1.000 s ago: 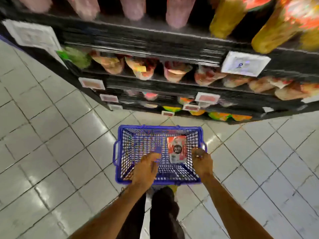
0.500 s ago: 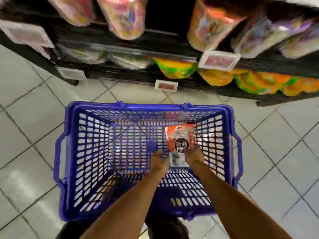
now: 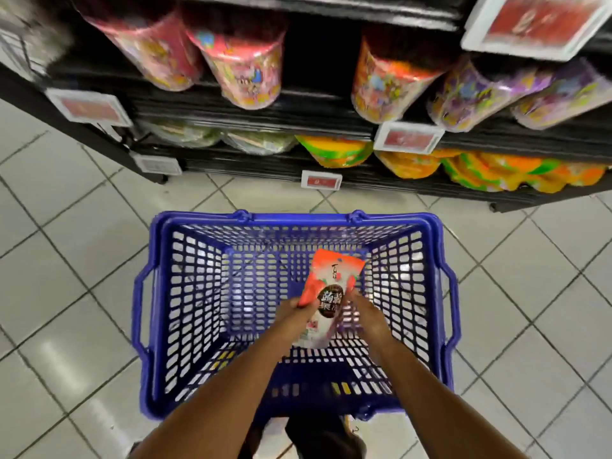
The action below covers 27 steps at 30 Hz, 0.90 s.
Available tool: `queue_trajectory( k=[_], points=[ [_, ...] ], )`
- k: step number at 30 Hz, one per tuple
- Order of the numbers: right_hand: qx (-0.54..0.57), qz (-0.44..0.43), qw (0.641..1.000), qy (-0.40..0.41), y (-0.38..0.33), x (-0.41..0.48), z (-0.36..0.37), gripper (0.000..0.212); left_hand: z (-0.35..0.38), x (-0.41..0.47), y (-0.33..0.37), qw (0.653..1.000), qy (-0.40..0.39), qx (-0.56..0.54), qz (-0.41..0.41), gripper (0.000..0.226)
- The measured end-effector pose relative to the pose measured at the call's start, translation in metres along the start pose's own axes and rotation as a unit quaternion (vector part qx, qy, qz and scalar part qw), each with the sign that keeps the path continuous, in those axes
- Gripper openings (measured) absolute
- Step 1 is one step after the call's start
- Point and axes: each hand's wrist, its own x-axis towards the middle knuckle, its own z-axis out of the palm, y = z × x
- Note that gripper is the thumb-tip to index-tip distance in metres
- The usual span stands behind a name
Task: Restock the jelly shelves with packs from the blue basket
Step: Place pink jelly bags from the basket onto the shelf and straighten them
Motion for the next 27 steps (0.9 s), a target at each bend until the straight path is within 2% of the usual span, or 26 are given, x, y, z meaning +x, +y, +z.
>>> queue_trajectory(
  k=[2,4,7,10,11,14,15,18,19,21,24,27],
  points=[
    [0.042,-0.073,0.996,-0.013,-0.026,-0.058,-0.011,0.025,-0.022,-0.054,0.022,1.000,-0.007,-0.021,0.003,0.016],
    [0.086,-0.132,0.986,-0.049,-0.057,-0.121,-0.020,0.019,-0.046,-0.114,0.048,0.999,-0.008,-0.049,0.010,0.016],
    [0.048,-0.217,0.971,-0.091,-0.101,-0.215,-0.033,0.019,-0.073,-0.208,0.093,0.995,-0.013,-0.092,0.045,0.020],
    [0.041,-0.268,0.957,-0.100,-0.142,-0.312,-0.047,0.004,-0.094,-0.303,0.149,0.988,0.012,-0.104,0.114,0.018],
    [0.044,-0.280,0.955,-0.092,-0.158,-0.346,-0.052,0.005,-0.099,-0.334,0.169,0.984,0.013,-0.101,0.145,0.018],
    [0.057,-0.326,0.940,-0.079,-0.206,-0.444,-0.069,0.028,-0.111,-0.433,0.226,0.969,0.009,-0.085,0.233,0.012],
    [0.064,-0.343,0.934,-0.079,-0.222,-0.475,-0.075,0.027,-0.115,-0.464,0.243,0.962,0.002,-0.078,0.261,0.009],
    [0.097,-0.401,0.907,-0.089,-0.262,-0.555,-0.091,0.024,-0.124,-0.544,0.284,0.937,-0.026,-0.019,0.348,0.034],
    [0.102,-0.420,0.897,-0.091,-0.273,-0.578,-0.095,0.021,-0.127,-0.567,0.295,0.930,-0.024,-0.015,0.367,0.035],
    [0.108,-0.456,0.878,-0.093,-0.294,-0.619,-0.102,0.014,-0.133,-0.608,0.315,0.913,-0.014,-0.031,0.407,0.033],
    [0.107,-0.498,0.856,-0.093,-0.321,-0.667,-0.110,0.024,-0.141,-0.654,0.338,0.891,-0.006,-0.045,0.453,0.046],
    [0.100,-0.527,0.838,-0.104,-0.340,-0.702,-0.112,0.015,-0.150,-0.684,0.352,0.875,-0.008,-0.053,0.481,0.051]
  ],
)
